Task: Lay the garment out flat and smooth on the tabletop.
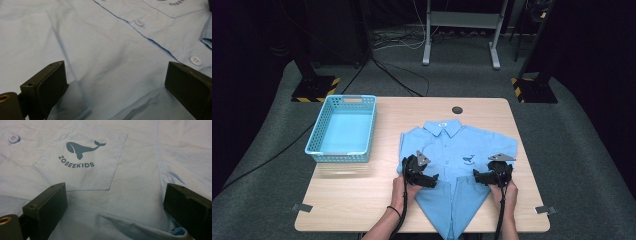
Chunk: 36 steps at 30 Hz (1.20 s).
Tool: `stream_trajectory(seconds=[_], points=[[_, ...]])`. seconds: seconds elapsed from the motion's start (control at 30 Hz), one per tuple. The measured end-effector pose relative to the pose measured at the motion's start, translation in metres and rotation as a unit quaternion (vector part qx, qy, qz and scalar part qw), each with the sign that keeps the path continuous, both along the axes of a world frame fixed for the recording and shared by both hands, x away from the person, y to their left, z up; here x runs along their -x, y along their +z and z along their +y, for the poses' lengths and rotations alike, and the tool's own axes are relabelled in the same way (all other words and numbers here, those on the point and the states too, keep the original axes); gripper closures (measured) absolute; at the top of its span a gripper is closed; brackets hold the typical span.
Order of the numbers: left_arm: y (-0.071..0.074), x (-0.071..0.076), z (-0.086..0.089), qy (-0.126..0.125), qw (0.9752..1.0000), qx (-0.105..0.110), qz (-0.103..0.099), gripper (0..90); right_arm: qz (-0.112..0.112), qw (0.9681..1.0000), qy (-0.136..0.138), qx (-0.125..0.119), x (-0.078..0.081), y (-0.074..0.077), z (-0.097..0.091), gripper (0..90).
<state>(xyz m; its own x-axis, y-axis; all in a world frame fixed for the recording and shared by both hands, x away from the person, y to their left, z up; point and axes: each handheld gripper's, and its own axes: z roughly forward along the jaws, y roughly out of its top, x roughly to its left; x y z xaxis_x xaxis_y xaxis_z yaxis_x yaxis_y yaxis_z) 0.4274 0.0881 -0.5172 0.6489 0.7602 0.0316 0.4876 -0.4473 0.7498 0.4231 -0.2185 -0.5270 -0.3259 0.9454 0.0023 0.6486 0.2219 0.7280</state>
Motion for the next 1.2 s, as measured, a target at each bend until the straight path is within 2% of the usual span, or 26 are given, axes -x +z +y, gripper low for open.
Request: stream_trajectory(seconds=[0.1,0.2,0.23,0.37,0.43,0.53,0.57,0.63,0.73,0.93,0.97,1.0,1.1,1.2], points=[[0.011,-0.008,0.011,0.013,0.9999,0.009,-0.001,4.9,0.0,1.0,0.0,0.0,0.0,0.0,0.0,4.2],[0.014,-0.016,0.017,0.018,0.9997,0.009,0.011,9.2,0.0,1.0,0.0,0.0,0.0,0.0,0.0,4.3],[0.012,-0.023,0.023,0.023,0.9994,-0.003,0.025,12.9,0.0,1.0,0.0,0.0,0.0,0.0,0.0,4.4],[0.002,-0.031,0.03,0.033,0.9979,-0.012,0.055,25.6,0.0,1.0,0.001,0.0,0.0,0.0,0.0,4.6],[0.002,-0.031,0.033,0.038,0.9979,-0.007,0.052,30.2,0.0,1.0,0.001,0.0,0.0,0.0,0.0,4.6],[0.003,-0.032,0.035,0.048,0.9975,-0.006,0.052,41.6,0.0,1.0,0.001,0.0,0.0,0.0,0.0,4.6],[0.004,-0.033,0.037,0.06,0.9969,-0.009,0.05,46.6,0.0,1.0,0.001,0.0,0.0,0.0,0.0,4.6],[0.004,-0.033,0.04,0.07,0.9963,-0.003,0.05,52.9,0.0,1.0,0.001,0.0,0.0,0.0,0.0,4.6],[0.004,-0.032,0.041,0.076,0.9962,-0.01,0.042,61.7,0.0,1.0,0.002,0.0,0.0,0.0,0.0,4.5],[0.001,-0.03,0.042,0.062,0.9977,-0.012,0.024,75.6,0.0,1.0,0.002,0.0,0.0,0.0,0.0,4.5],[0.001,-0.028,0.041,0.059,0.998,-0.012,0.019,75.6,0.0,1.0,0.002,0.0,0.0,0.0,0.0,4.5],[0.001,-0.027,0.039,0.049,0.9985,-0.022,0.012,80.8,0.0,1.0,0.002,0.0,0.0,0.0,0.0,4.5],[0.001,-0.028,0.038,0.047,0.9985,-0.026,0.007,85.4,0.0,1.0,0.002,0.0,0.0,0.0,0.0,4.5],[0.005,-0.026,0.041,0.054,0.9984,-0.018,-0.005,86.6,0.0,1.0,0.002,0.0,0.0,0.0,0.0,4.5]])
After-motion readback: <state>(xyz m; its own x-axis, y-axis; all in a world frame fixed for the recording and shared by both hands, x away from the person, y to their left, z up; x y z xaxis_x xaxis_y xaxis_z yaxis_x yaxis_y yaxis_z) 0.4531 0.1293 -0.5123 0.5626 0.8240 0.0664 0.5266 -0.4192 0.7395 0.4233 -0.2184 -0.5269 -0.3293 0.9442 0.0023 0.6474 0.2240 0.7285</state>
